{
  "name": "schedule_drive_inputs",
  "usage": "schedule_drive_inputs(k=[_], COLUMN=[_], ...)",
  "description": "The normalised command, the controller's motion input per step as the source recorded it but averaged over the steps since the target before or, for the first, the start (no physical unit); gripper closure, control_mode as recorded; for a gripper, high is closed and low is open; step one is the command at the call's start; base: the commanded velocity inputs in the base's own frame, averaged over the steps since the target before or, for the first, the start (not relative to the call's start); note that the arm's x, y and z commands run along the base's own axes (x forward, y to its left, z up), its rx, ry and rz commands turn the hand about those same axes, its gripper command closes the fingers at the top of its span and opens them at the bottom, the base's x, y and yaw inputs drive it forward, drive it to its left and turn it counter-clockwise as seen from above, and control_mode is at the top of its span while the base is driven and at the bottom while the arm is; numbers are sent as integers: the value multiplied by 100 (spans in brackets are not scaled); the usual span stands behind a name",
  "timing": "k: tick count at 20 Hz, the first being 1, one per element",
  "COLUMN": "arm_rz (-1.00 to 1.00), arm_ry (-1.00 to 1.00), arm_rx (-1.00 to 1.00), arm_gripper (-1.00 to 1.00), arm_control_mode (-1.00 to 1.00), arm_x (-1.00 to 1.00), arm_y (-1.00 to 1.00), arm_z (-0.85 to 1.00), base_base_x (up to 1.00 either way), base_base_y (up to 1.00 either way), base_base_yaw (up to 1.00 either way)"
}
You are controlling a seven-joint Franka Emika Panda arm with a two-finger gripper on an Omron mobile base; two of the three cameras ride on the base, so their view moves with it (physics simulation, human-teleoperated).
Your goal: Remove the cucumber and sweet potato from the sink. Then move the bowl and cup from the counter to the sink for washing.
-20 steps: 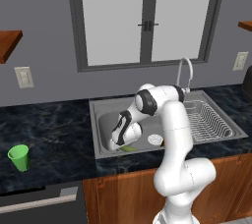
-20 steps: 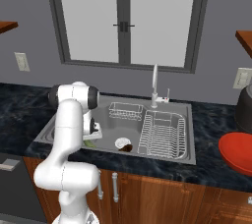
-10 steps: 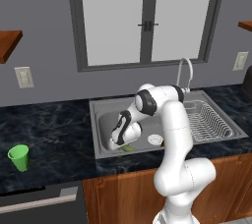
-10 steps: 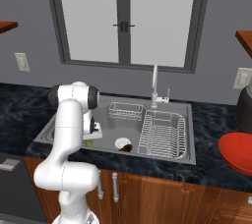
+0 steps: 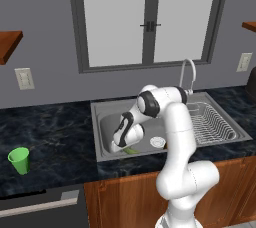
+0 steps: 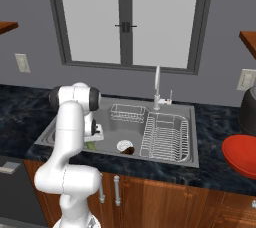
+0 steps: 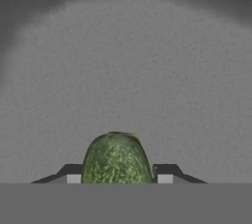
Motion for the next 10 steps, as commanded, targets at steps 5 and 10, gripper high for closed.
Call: schedule_drive_inputs(k=[5,10], arm_rz=[0,1], arm_ry=[0,0], arm_rx=[0,-2], arm_gripper=[100,100], arm_control_mode=[-100,-100], arm_x=[0,0], arm_y=[2,3], arm_z=[24,31], base_base_x=[0,0], base_base_y=[0,0], base_base_yaw=[0,0])
